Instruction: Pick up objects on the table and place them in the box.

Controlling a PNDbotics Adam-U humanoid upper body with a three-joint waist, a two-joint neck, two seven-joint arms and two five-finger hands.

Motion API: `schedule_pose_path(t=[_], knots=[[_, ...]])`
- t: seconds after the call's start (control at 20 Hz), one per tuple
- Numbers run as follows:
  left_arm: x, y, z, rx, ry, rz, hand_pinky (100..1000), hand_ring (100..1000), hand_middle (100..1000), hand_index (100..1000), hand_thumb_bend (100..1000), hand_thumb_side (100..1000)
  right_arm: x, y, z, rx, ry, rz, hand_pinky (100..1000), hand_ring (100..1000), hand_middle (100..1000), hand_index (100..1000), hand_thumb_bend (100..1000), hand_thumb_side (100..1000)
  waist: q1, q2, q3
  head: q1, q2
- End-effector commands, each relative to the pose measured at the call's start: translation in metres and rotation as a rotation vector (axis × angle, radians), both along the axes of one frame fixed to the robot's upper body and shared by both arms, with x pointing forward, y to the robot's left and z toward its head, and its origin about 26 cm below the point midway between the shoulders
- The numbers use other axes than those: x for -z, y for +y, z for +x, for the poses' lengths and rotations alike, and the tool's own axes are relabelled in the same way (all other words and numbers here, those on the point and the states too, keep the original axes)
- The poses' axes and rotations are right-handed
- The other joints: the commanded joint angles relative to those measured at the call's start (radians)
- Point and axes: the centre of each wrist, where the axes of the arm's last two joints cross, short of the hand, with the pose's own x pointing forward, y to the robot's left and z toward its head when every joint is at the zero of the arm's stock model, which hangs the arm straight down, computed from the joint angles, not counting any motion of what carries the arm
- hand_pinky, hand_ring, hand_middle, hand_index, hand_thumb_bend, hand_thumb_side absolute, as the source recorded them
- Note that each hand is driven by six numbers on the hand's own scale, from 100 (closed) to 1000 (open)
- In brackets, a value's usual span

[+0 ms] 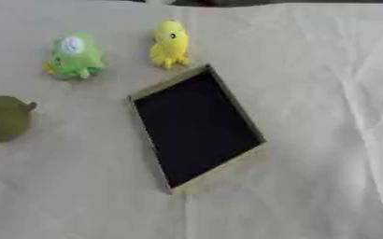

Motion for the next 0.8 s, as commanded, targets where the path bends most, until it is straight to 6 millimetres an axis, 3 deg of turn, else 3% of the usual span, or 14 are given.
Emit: schedule_pose_path(t=[0.05,0.2,0.35,0.6,0.8], knots=[[-0.023,0.003,-0.002,-0.006,0.019,0.106,948,905,858,951,258,194,-0.01,-0.001,-0.005,0.01,-0.031,-0.041,891,871,655,780,100,501,0.005,-0.027,0.0,0.007,0.002],[-0.028,0.001,0.001,-0.008,0.046,0.153,952,912,864,951,303,215,-0.01,0.0,-0.005,0.007,-0.028,-0.045,891,871,655,780,100,501,0.006,-0.028,0.0,0.009,0.002],[-0.031,-0.003,0.005,-0.019,0.066,0.184,951,909,860,950,284,214,-0.01,0.0,-0.005,0.005,-0.024,-0.047,891,871,654,780,100,501,0.008,-0.028,0.0,0.011,0.002],[-0.041,-0.017,0.013,-0.009,0.077,0.213,948,913,865,954,358,237,-0.01,0.001,-0.004,-0.001,-0.019,-0.048,891,871,654,780,100,501,0.008,-0.031,-0.003,0.022,-0.001],[-0.048,-0.031,0.02,-0.001,0.07,0.25,948,913,867,955,368,242,-0.009,0.002,-0.004,-0.007,-0.016,-0.051,891,871,654,780,100,501,0.009,-0.031,-0.007,0.029,-0.002]])
